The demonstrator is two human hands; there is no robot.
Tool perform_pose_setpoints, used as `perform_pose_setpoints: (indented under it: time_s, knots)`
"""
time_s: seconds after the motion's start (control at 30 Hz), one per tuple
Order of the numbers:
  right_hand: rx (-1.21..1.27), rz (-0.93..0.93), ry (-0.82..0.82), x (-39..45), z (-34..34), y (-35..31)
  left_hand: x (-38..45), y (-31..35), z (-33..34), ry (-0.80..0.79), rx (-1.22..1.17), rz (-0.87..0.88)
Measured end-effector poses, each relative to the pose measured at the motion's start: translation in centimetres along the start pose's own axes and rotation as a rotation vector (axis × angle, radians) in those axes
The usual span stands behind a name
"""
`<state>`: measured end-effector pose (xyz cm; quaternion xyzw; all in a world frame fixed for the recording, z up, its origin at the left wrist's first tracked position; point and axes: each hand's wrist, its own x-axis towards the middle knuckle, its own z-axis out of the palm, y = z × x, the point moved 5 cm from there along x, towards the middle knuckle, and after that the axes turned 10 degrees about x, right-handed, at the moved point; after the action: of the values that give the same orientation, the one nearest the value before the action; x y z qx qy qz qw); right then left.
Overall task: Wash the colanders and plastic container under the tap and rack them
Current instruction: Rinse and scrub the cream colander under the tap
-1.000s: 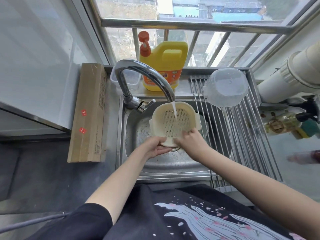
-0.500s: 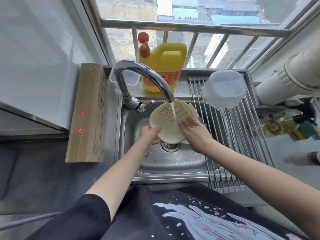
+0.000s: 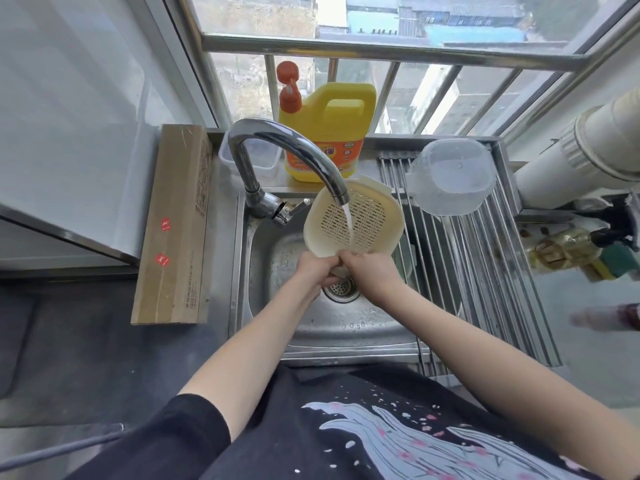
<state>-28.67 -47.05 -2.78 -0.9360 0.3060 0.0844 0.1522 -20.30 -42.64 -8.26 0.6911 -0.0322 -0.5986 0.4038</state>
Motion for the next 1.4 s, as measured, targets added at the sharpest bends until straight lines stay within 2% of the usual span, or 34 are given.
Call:
perform_pose_setpoints:
  time_s: [0.07,0.23,0.33,0.47,0.6,0.67,0.73,0.8,0.93,1.0,1.07,1.1,1.13,1.2,1.23,1.3,1.33,1.4]
  knots:
    - [-0.114,-0.093,0.060,-0.3,-0.7,0.4,-0.2,0.1,-0.4,0.037,0.005,-0.025]
    - [-0.272,-0.214,0.028,-1.5,0.0,2.8,-0.1,0.7,-2.6,0.148,0.160,-0.011]
    - [-0.276,-0.108,0.076,-1.7,0.0,2.8,-0.5,1.4,-3.5,0.200,0.301,0.041]
    - [-0.432,0.095,-0.120,-2.4,-0.1,4.1,-1.2,1.3,-4.1,0.186,0.408,0.022]
    - [-0.459,0.229,-0.192,-1.7,-0.4,3.7,-1.2,1.7,-3.6,0.134,0.589,0.006]
    - [-0.506,0.123,-0.245,-1.1,0.0,3.0,-0.8,1.9,-3.5,0.082,0.719,-0.007]
    - [-0.510,-0.104,-0.340,-0.9,0.9,2.2,-0.5,1.9,-3.8,0.037,0.827,-0.041]
    - [-0.348,-0.173,-0.488,-0.5,1.5,2.5,-0.5,1.9,-4.1,-0.015,0.869,-0.072]
    - [-0.015,0.048,-0.856,0.8,-0.3,3.0,-0.3,1.5,-5.2,-0.080,0.850,-0.114]
    - [0.081,0.084,-0.901,1.5,-1.3,2.6,0.1,0.8,-5.7,-0.079,0.823,-0.156]
    - [0.401,0.225,-0.924,1.7,-2.0,2.2,0.3,0.2,-6.0,-0.106,0.847,-0.195]
    - [0.604,0.323,-0.893,1.9,-1.8,2.1,0.3,-0.1,-6.0,-0.122,0.856,-0.213]
    - [0.776,0.425,-0.780,2.2,-1.9,2.0,0.2,-0.4,-6.0,-0.145,0.853,-0.233]
    - [0.932,0.687,-0.460,3.0,-0.8,2.7,-0.1,-0.9,-5.4,-0.209,0.812,-0.271]
    - [1.039,0.820,-0.360,3.0,-0.1,2.9,-0.2,-1.1,-4.9,-0.243,0.786,-0.289]
    - [1.447,1.099,-0.241,3.0,1.8,2.5,-0.5,-1.4,-4.1,-0.305,0.751,-0.315]
    - [1.673,1.179,-0.178,3.1,2.0,2.1,-0.6,-1.7,-3.9,-0.319,0.745,-0.320]
    - [2.065,1.202,-0.011,3.6,0.8,0.7,-1.1,-1.9,-3.7,-0.311,0.714,-0.310]
